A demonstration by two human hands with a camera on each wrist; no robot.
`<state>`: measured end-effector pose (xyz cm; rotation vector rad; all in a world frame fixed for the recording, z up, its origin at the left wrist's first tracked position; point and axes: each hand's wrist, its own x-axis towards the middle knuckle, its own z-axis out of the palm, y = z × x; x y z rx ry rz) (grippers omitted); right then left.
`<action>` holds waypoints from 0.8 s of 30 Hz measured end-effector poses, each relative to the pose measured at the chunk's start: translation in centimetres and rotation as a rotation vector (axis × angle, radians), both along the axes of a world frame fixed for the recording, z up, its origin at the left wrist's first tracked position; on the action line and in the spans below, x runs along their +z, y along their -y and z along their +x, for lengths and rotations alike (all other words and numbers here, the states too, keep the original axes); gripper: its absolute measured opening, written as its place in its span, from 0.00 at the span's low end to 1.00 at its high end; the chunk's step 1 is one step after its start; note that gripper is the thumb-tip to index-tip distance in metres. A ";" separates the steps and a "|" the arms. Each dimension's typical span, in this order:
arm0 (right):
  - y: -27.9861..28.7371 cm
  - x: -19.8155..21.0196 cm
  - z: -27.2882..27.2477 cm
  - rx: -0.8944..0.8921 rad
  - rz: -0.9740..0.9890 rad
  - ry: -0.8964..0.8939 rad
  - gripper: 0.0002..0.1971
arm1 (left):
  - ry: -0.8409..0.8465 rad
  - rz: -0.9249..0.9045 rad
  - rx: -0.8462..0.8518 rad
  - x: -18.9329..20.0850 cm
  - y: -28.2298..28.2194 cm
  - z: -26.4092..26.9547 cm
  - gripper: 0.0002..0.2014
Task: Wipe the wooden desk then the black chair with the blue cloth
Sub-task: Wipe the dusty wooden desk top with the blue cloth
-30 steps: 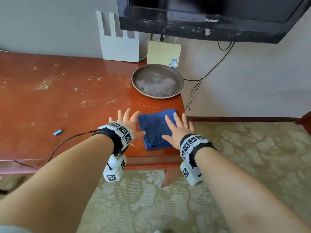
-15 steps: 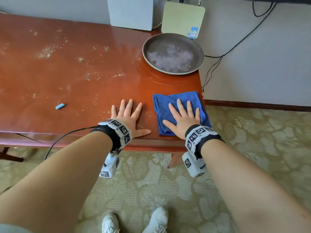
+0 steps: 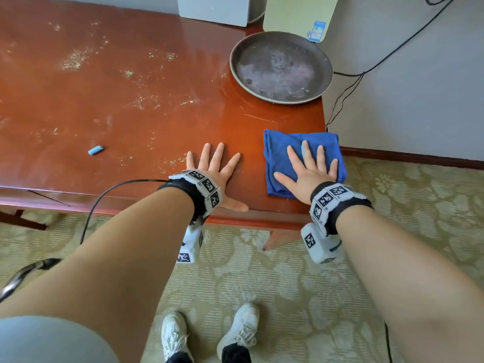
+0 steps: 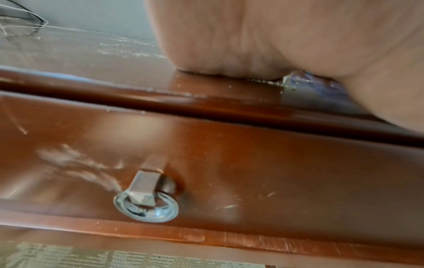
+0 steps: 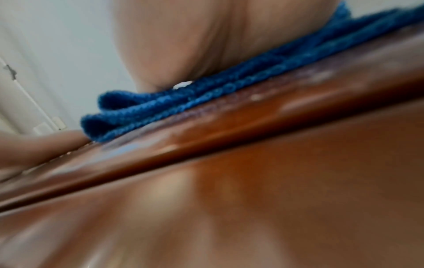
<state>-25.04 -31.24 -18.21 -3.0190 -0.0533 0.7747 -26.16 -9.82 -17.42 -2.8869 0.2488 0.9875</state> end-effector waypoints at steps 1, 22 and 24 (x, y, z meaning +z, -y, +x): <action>0.3 0.1 -0.4 -0.028 0.001 -0.002 0.36 | -0.002 -0.001 -0.001 0.0 0.0 0.0 0.61; 2.9 0.3 0.3 -0.149 0.063 -0.014 0.37 | 0.009 0.003 -0.008 -0.2 0.0 0.2 0.63; 2.5 0.3 -1.2 -0.053 0.002 -0.049 0.36 | 0.009 0.000 -0.009 -0.1 -0.1 0.2 0.63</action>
